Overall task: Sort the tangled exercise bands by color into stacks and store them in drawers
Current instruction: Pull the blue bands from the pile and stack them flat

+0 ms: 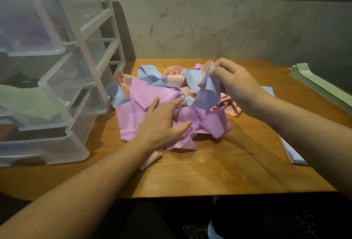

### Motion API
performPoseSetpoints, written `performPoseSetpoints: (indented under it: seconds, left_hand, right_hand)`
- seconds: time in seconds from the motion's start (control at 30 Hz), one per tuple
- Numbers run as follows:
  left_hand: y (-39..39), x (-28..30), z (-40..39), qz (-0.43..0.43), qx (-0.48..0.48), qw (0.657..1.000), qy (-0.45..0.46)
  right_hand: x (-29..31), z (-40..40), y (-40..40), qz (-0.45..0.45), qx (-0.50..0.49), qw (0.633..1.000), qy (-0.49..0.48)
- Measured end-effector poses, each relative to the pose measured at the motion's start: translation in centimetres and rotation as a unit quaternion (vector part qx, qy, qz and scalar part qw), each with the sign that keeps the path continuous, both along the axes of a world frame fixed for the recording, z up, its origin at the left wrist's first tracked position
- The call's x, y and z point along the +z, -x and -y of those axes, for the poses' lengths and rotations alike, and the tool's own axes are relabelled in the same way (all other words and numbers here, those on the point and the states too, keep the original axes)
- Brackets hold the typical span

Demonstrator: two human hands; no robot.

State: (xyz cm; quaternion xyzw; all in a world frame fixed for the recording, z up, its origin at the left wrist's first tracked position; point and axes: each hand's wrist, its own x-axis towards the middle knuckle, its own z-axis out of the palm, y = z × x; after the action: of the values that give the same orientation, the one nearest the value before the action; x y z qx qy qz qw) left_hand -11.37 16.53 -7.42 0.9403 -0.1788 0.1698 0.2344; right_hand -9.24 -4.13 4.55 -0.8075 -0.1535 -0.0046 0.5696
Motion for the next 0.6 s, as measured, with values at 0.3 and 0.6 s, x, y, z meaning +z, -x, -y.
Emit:
performPoseSetpoints:
  seconds: [0.3, 0.6]
  left_hand:
    - [0.7, 1.8, 0.4, -0.005, -0.039, 0.992, 0.117]
    - [1.6, 6.3, 6.1, -0.058, -0.086, 0.947, 0.303]
  right_hand:
    - [3.0, 0.5, 2.6, -0.075, 0.001, 0.99, -0.117]
    - [4.9, 1.3, 4.3, -0.126, -0.002, 0.97, -0.209]
